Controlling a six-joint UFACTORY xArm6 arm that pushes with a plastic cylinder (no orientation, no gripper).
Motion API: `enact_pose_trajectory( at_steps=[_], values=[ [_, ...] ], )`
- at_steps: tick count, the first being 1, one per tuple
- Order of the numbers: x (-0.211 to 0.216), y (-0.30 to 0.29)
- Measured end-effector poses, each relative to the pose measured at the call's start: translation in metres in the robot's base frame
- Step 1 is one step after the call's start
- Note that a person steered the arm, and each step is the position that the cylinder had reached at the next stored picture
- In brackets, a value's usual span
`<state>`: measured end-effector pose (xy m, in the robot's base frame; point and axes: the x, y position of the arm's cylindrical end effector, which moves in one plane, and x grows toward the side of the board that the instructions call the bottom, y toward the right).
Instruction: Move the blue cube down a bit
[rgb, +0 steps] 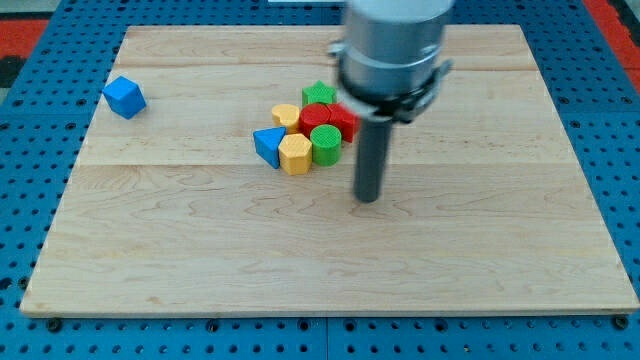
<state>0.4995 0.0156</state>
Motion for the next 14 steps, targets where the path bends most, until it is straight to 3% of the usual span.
enact_pose_trajectory(
  at_steps=[2,3,4,5,7,8,10,11,12,14],
  values=[
    [-0.017,-0.209],
    [-0.060,-0.283],
    [-0.123,-0.319],
    [-0.132,-0.321],
    [-0.209,-0.320],
    [-0.223,-0.312],
    [-0.168,-0.311],
    [-0.160,-0.310],
    [-0.192,-0.310],
    [-0.187,-0.251]
  ],
)
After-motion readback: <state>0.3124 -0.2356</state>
